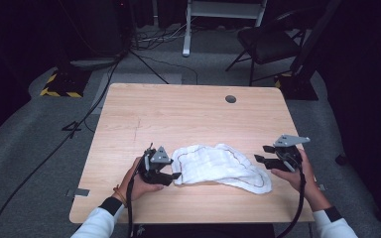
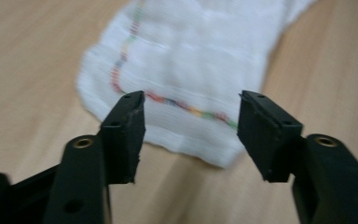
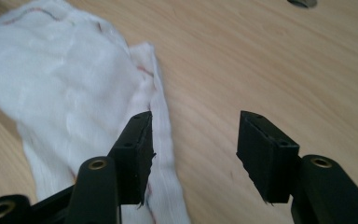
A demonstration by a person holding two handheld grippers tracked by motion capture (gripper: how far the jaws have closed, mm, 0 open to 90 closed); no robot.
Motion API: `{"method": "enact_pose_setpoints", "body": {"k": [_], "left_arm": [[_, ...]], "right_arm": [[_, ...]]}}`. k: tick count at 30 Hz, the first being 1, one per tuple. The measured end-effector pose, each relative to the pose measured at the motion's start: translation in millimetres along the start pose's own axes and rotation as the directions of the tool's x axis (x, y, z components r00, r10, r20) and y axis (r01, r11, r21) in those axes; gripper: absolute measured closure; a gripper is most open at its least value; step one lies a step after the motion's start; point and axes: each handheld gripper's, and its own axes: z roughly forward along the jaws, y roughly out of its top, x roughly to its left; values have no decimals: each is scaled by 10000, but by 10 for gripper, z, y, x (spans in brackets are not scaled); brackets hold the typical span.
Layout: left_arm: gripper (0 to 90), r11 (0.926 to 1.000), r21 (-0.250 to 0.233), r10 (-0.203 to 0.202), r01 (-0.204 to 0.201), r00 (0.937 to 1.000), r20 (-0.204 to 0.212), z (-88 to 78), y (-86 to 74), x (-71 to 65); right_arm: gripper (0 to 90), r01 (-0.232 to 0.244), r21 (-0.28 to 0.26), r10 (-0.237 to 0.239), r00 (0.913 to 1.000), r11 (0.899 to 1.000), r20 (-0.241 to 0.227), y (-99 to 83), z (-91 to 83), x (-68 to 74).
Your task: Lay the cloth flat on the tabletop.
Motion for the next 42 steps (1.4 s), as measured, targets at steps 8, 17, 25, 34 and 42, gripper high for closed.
{"method": "enact_pose_setpoints", "body": {"k": [8,17,25,34,42], "left_arm": [[361,9992,307,-261,271,9992,-313,427,311,314],[536,9906,1299,-457,429,9988,186,650,251,434],[838,9939,1087,127,-183,9985,527,557,235,437],[856,9917,-1127,587,-617,9978,-297,110,479,411],[859,9663,-2157,1116,-1405,9837,-1411,-271,869,461]], "right_arm": [[487,1129,900,-1031,9889,9895,-1071,501,805,145],[700,1502,2388,-1337,9874,9594,-842,543,1225,172],[880,1276,1472,-1151,9892,9808,-903,522,1006,87],[883,529,-979,-532,9986,9938,3,559,261,-94],[884,763,-2282,-570,9943,9706,899,736,-68,-60]]}}
